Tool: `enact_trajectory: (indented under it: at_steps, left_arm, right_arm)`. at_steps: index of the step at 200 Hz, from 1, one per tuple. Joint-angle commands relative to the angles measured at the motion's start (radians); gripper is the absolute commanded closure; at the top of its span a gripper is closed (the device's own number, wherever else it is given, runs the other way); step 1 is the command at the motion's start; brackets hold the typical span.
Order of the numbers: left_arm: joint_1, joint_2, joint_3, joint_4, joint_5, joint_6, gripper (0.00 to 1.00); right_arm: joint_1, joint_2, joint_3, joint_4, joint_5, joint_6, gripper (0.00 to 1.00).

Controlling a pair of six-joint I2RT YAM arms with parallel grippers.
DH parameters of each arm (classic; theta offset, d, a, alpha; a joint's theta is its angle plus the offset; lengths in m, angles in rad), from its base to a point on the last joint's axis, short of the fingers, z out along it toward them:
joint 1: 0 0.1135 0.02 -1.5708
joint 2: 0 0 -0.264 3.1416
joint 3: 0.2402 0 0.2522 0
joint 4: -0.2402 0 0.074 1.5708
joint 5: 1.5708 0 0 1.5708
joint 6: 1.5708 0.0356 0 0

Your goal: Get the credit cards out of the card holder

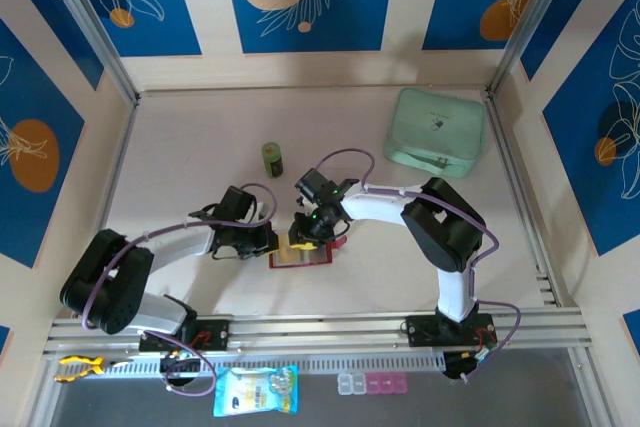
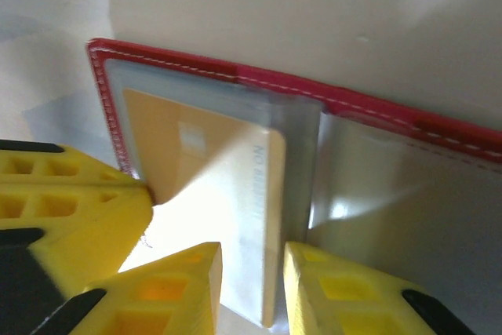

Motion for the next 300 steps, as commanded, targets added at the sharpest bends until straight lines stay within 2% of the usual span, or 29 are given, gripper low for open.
enact_trajectory:
  at_steps: [1, 66, 101, 143, 300]
  left_arm:
    - [0.011, -0.019, -0.011, -0.040, -0.012, 0.011, 0.92]
    - [0.012, -0.064, 0.001, -0.054, -0.016, 0.002, 0.90]
    - [0.011, -0.020, -0.015, -0.016, 0.014, -0.003, 0.96]
    - [0.012, -0.008, -0.034, -0.022, -0.009, 0.005, 1.00]
    - [0.012, -0.006, -0.034, -0.028, -0.012, 0.009, 0.99]
  right_arm:
    - [0.007, -0.020, 0.003, -0.062, 0.023, -0.017, 0.72]
    - [0.010, -0.035, -0.001, -0.054, 0.027, -0.017, 0.72]
    - [0.011, -0.055, -0.011, -0.025, 0.019, -0.009, 0.72]
    - [0.011, -0.071, -0.025, 0.000, 0.005, 0.001, 0.72]
    - [0.011, -0.014, -0.005, 0.013, -0.040, 0.004, 0.72]
